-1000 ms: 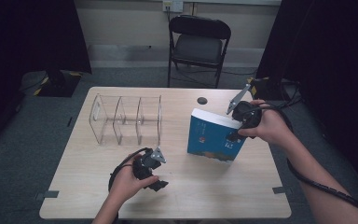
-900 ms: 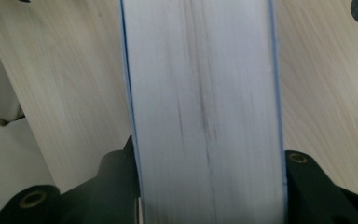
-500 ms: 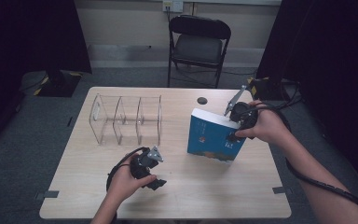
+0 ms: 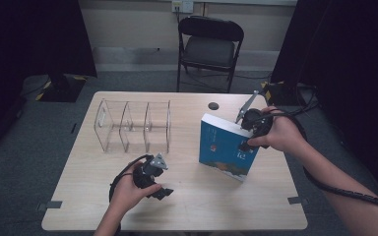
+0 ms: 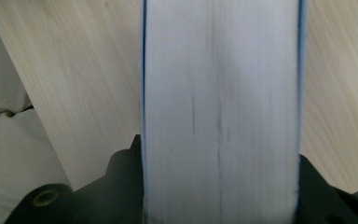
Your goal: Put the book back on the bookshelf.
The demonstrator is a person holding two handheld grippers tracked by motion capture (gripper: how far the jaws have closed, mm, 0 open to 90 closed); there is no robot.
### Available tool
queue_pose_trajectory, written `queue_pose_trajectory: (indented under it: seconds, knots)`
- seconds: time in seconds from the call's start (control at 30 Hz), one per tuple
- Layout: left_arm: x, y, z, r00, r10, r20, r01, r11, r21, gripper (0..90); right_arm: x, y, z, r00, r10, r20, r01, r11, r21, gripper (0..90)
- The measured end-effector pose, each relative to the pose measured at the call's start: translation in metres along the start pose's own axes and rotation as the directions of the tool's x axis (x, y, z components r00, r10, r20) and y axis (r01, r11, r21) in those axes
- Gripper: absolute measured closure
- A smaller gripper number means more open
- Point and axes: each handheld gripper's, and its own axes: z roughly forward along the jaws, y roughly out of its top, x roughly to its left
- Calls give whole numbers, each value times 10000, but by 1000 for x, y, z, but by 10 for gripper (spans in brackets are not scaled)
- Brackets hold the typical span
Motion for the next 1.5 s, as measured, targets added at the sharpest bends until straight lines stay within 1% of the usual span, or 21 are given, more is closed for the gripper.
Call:
queue_pose_trajectory:
  seconds: [0.07, 0.1, 0.2, 0.23, 0.27, 0.3, 0.33, 0.53, 0.6, 0.63, 0.73, 0.8, 0.83, 0.93, 1.0, 1.03, 1.13, 1.2, 1.27, 1.37, 1.5]
  knots:
    - [0, 0, -2, 9999, -76, -113, 75, 9999, -152, 206, 4, 2, -4, 9994, -344, 16, 344, 9994, -67, 612]
    - [0, 1, -4, 9997, -23, -242, 21, 9999, -111, 210, 7, 3, -6, 9993, -379, 5, 379, 9991, -200, 612]
    - [0, 1, -6, 9998, 128, -154, -131, 9998, -161, 206, 16, 6, -9, 9978, -659, -60, 657, 9975, -270, 612]
    - [-2, 0, -6, 9995, 130, -296, -138, 9995, -282, 204, 19, 7, -10, 9973, -728, -132, 724, 9969, -322, 612]
    - [-2, 0, -8, 9993, 129, -339, -134, 9998, -156, 205, 22, 8, -11, 9965, -823, -139, 817, 9960, -366, 612]
    - [-2, 0, -7, 9997, 102, -223, -108, 9997, -230, 206, 25, 8, -12, 9961, -845, -258, 833, 9955, -448, 612]
    - [-3, 0, -8, 9992, 127, -377, -135, 9997, -194, 205, 27, 10, -13, 9949, -945, -362, 929, 9947, -432, 612]
    - [-4, 0, -12, 9992, 201, -336, -213, 9991, -368, 203, 46, 15, -16, 9858, -1359, -988, 1285, 9886, -780, 612]
    - [-6, 1, -12, 9991, 256, -340, -273, 9984, -498, 204, 47, 14, -16, 9806, -1587, -1150, 1477, 9841, -986, 611]
    - [-6, 1, -12, 9993, 302, -241, -317, 9974, -641, 205, 48, 13, -15, 9803, -1506, -1280, 1385, 9854, -989, 611]
    - [-7, 4, -12, 9988, 482, 29, -480, 9971, -588, 222, 43, 7, -13, 9753, -1770, -1319, 1622, 9799, -1158, 610]
    - [-8, 6, -10, 9997, 262, 34, -258, 9963, -817, 239, 42, 1, -13, 9727, -1926, -1293, 1774, 9767, -1208, 609]
    - [-7, 8, -10, 9993, 366, 34, -362, 9965, -749, 234, 41, -1, -12, 9704, -2021, -1321, 1866, 9750, -1209, 609]
    - [-7, 12, -9, 9994, 350, 8, -349, 9975, -609, 265, 39, -7, -11, 9714, -1964, -1334, 1789, 9749, -1326, 608]
    - [-9, 17, -9, 9980, 627, -40, -628, 9960, -631, 292, 36, -10, -10, 9709, -1973, -1358, 1781, 9738, -1417, 608]
    - [-10, 19, -9, 9980, 624, -103, -630, 9955, -709, 296, 35, -12, -10, 9706, -1970, -1384, 1768, 9734, -1459, 608]
    - [-11, 26, -10, 9963, 853, -118, -859, 9946, -587, 298, 34, -16, -9, 9720, -1905, -1377, 1707, 9748, -1438, 608]
    - [-11, 29, -11, 9971, 754, -123, -760, 9954, -586, 298, 33, -19, -8, 9698, -2000, -1398, 1791, 9725, -1488, 607]
    - [-11, 32, -12, 9957, 919, -136, -925, 9943, -526, 294, 33, -22, -8, 9724, -1885, -1375, 1698, 9759, -1371, 607]
    - [-12, 37, -13, 9954, 955, -60, -957, 9938, -558, 296, 32, -25, -7, 9700, -2016, -1359, 1828, 9733, -1390, 607]
    - [-15, 40, -12, 9946, 1030, -86, -1033, 9935, -483, 291, 32, -28, -6, 9711, -1983, -1331, 1797, 9738, -1396, 607]
